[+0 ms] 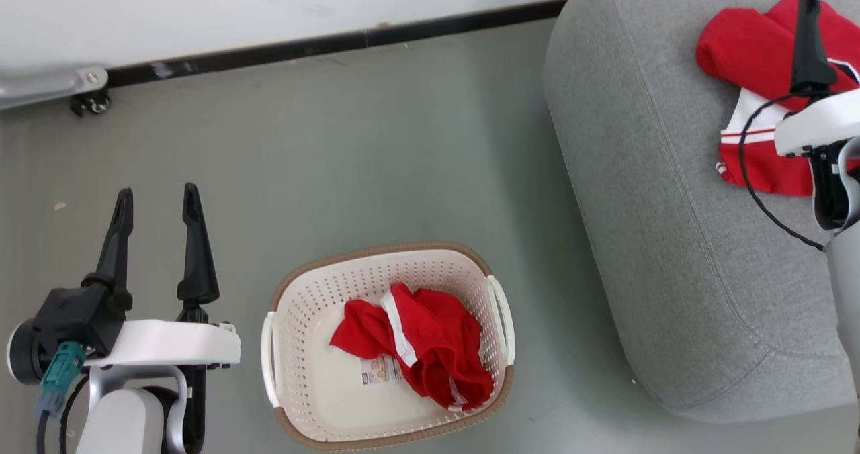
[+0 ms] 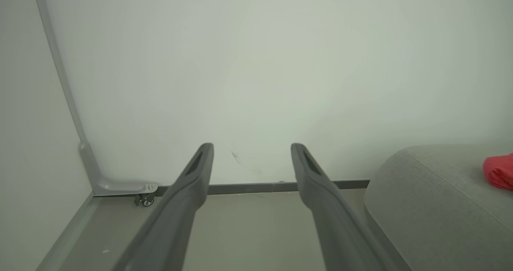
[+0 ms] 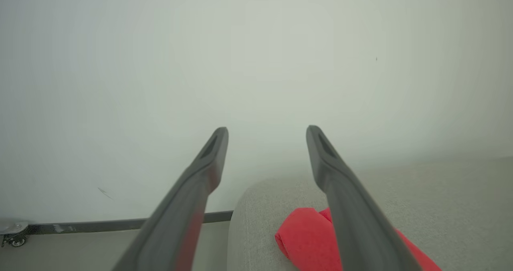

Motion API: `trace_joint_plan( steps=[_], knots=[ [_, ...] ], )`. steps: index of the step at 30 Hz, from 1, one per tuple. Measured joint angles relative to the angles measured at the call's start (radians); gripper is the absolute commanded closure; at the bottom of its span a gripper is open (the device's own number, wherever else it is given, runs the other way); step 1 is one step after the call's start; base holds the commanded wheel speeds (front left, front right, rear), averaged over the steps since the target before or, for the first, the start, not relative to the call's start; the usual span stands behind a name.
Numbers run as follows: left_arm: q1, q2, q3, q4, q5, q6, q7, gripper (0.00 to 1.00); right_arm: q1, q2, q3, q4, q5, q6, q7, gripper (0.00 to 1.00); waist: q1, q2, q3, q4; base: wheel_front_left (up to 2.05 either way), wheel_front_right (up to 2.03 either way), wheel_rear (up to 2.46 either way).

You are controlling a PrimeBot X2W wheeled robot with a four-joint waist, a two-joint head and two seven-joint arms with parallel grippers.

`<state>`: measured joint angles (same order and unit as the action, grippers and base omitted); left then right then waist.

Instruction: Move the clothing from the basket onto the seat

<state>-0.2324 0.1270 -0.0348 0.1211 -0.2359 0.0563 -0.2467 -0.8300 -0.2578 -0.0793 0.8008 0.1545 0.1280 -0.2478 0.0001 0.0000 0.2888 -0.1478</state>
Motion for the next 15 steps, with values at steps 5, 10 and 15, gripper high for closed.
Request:
trace_joint_plan(
  steps=[5, 10, 15],
  knots=[
    [0.025, -0.011, 0.005, 0.010, -0.002, 0.005, 0.000, 0.00, 0.027, 0.010, 0.028, -0.067, 0.029, 0.000, 0.000, 0.00, 0.0000, 0.0000, -0.044, 0.021, 0.00, 0.00, 0.00],
    [0.049, -0.021, 0.007, 0.024, -0.009, 0.005, 0.000, 0.00, 0.104, 0.038, 0.048, -0.120, 0.050, 0.000, 0.000, 0.00, 0.0000, 0.0000, -0.089, 0.044, 0.00, 0.00, 0.00],
    [0.073, -0.037, 0.006, 0.036, -0.017, 0.005, -0.001, 0.00, 0.191, 0.078, 0.087, -0.153, 0.072, 0.000, 0.000, 0.00, 0.0000, 0.0000, -0.134, 0.066, 0.00, 0.00, 0.00]
  ],
)
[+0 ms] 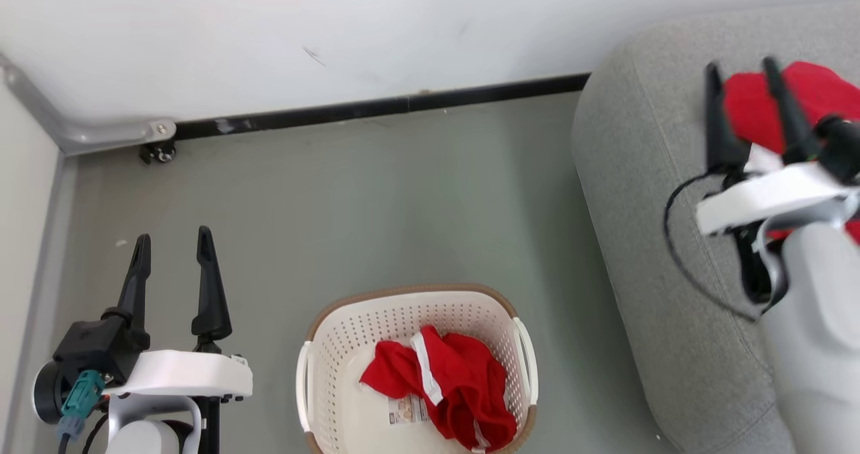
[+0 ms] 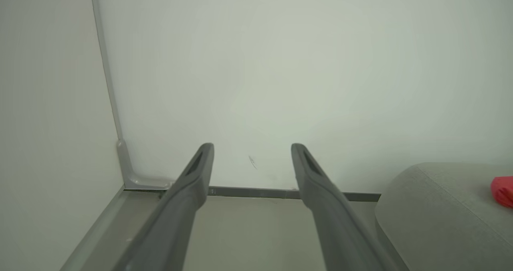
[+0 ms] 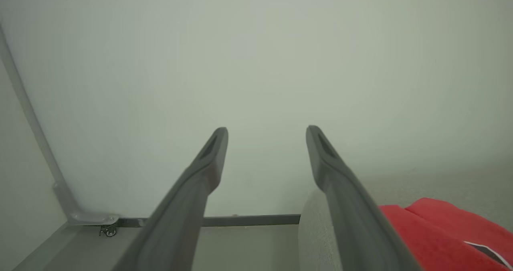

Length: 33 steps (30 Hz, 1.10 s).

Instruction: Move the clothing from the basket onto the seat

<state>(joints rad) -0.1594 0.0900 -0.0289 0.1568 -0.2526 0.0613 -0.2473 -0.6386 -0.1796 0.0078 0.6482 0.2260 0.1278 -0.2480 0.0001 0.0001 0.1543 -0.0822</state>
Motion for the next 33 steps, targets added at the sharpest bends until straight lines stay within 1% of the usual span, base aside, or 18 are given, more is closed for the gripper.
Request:
trace_joint_plan(
  steps=[10, 12, 16, 20, 25, 29, 33],
  knots=[
    [0.049, -0.009, -0.028, 0.020, 0.009, -0.010, -0.001, 0.00, 0.176, 0.074, 0.023, -0.084, 0.028, 0.000, 0.000, 0.00, 0.0000, 0.0000, -0.084, 0.035, 0.00, 0.00, 0.00],
    [0.057, -0.011, -0.040, 0.030, 0.011, -0.011, -0.001, 0.00, 0.211, 0.075, 0.031, -0.097, 0.018, 0.000, 0.000, 0.00, 0.0000, 0.0000, -0.098, 0.041, 0.00, 0.00, 0.00],
    [0.065, -0.011, -0.057, 0.043, 0.020, -0.027, -0.001, 0.00, 0.274, 0.079, 0.034, -0.129, 0.001, 0.000, 0.000, 0.00, 0.0000, 0.0000, -0.125, 0.050, 0.00, 0.00, 0.00],
    [0.097, -0.012, -0.077, 0.062, 0.031, -0.028, -0.001, 0.00, 0.332, 0.088, 0.033, -0.169, -0.021, 0.000, 0.000, 0.00, 0.0000, 0.0000, -0.148, 0.056, 0.00, 0.00, 0.00],
    [0.118, -0.017, -0.093, 0.072, 0.036, -0.045, -0.001, 0.00, 0.414, 0.099, 0.029, -0.200, -0.057, 0.000, 0.000, 0.00, 0.0000, 0.0000, -0.170, 0.059, 0.00, 0.00, 0.00],
    [0.120, -0.024, -0.096, 0.072, 0.036, -0.045, -0.001, 0.00, 0.472, 0.116, 0.036, -0.228, -0.061, 0.000, 0.000, 0.00, 0.0000, 0.0000, -0.183, 0.057, 0.00, 0.00, 0.00],
    [0.139, -0.025, -0.096, 0.072, 0.036, -0.045, -0.001, 0.00, 0.508, 0.118, 0.032, -0.257, -0.081, 0.000, 0.000, 0.00, 0.0000, 0.0000, -0.189, 0.051, 0.00, 0.00, 0.00]
  ],
)
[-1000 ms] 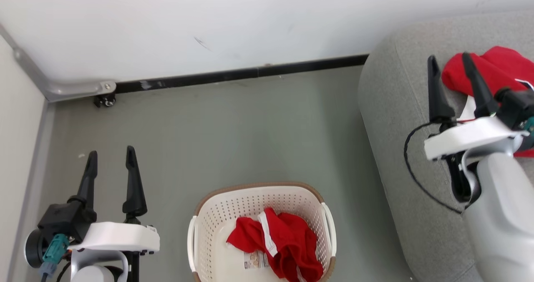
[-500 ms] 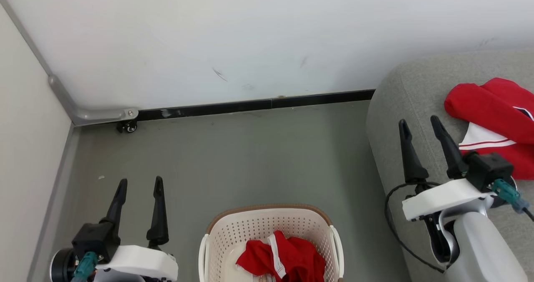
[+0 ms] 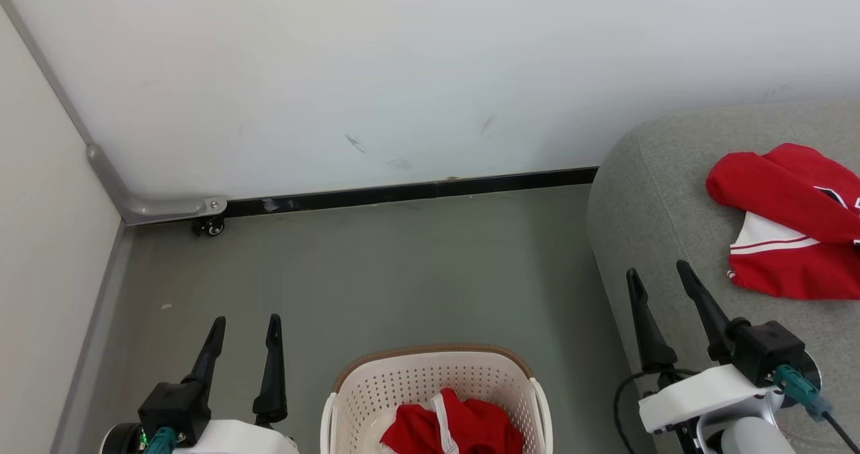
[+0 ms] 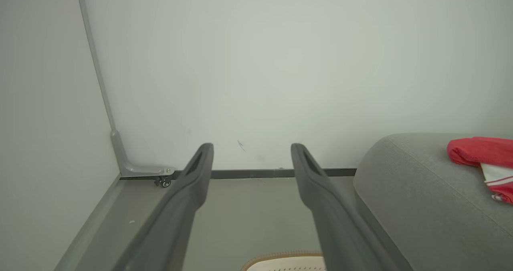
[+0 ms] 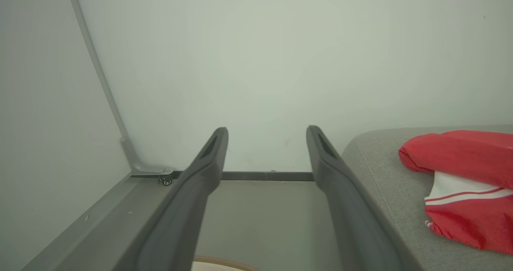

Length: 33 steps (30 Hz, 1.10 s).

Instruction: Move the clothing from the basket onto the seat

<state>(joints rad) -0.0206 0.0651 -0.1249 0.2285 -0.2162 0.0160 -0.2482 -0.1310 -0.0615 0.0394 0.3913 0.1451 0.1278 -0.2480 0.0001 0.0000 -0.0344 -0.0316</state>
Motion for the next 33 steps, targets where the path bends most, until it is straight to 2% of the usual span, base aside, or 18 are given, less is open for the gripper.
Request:
trace_joint_plan(
  steps=[16, 33],
  knots=[
    [0.001, 0.001, 0.007, 0.000, 0.009, -0.003, 0.000, 0.00, 0.096, 0.012, -0.019, -0.075, -0.040, 0.000, 0.000, 0.00, 0.0000, 0.0000, -0.004, -0.020, 0.00, 0.00, 0.00],
    [0.001, 0.000, 0.010, -0.001, 0.013, -0.003, 0.000, 0.00, 0.133, 0.014, -0.013, -0.151, -0.006, 0.000, 0.002, 0.00, 0.0000, 0.0000, 0.021, -0.030, 0.00, 0.00, 0.00]
  ],
)
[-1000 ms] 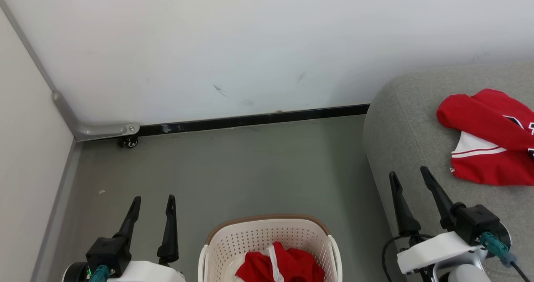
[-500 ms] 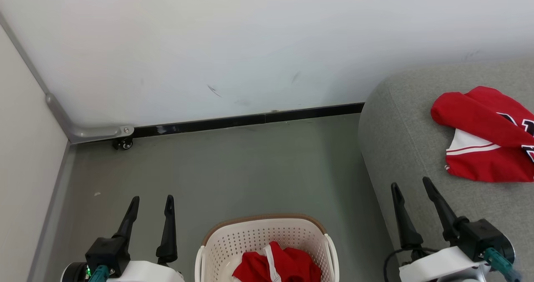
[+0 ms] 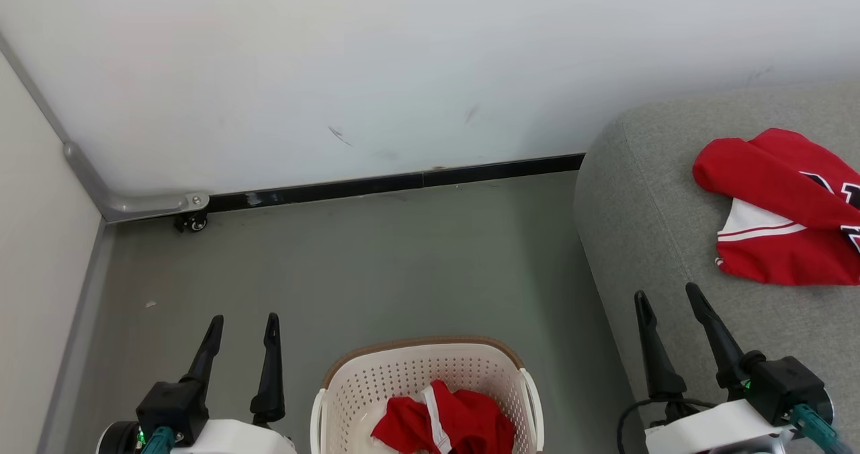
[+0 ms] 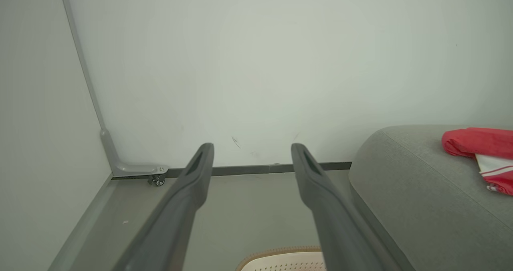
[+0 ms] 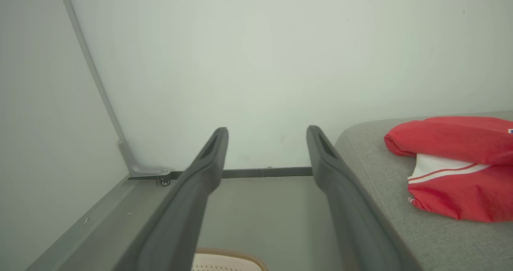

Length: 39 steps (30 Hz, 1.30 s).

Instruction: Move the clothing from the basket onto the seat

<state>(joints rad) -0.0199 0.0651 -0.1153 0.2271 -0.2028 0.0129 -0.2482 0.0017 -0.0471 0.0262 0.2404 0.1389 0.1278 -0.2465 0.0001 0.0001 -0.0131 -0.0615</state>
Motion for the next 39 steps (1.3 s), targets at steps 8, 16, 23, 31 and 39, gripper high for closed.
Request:
trace_joint_plan(
  steps=[8, 16, 23, 31, 39],
  knots=[
    [0.000, 0.000, 0.002, -0.002, 0.001, 0.000, 0.000, 0.00, 0.023, 0.001, -0.007, -0.015, 0.013, 0.000, 0.002, 0.00, 0.0000, 0.0000, 0.010, -0.004, 0.00, 0.00, 0.00],
    [-0.001, -0.001, 0.003, -0.002, 0.003, -0.004, 0.000, 0.00, 0.024, 0.002, -0.015, -0.016, 0.020, 0.000, 0.022, 0.00, 0.0000, 0.0000, 0.011, -0.003, 0.00, 0.00, 0.00],
    [-0.001, -0.002, 0.003, -0.002, 0.004, -0.004, 0.000, 0.00, 0.025, 0.003, -0.018, -0.019, 0.020, 0.000, 0.036, 0.00, 0.0000, 0.0000, 0.018, -0.001, 0.00, 0.00, 0.00],
    [-0.004, -0.003, 0.003, -0.002, 0.012, -0.006, 0.000, 0.00, 0.025, 0.003, -0.024, -0.029, 0.020, 0.000, 0.043, 0.00, 0.0000, 0.0000, 0.021, 0.004, 0.00, 0.00, 0.00],
    [-0.005, -0.004, 0.003, -0.005, 0.013, -0.006, 0.000, 0.00, 0.025, 0.003, -0.026, -0.033, 0.020, 0.000, 0.048, 0.00, 0.0000, 0.0000, 0.027, 0.004, 0.00, 0.00, 0.00]
  ],
)
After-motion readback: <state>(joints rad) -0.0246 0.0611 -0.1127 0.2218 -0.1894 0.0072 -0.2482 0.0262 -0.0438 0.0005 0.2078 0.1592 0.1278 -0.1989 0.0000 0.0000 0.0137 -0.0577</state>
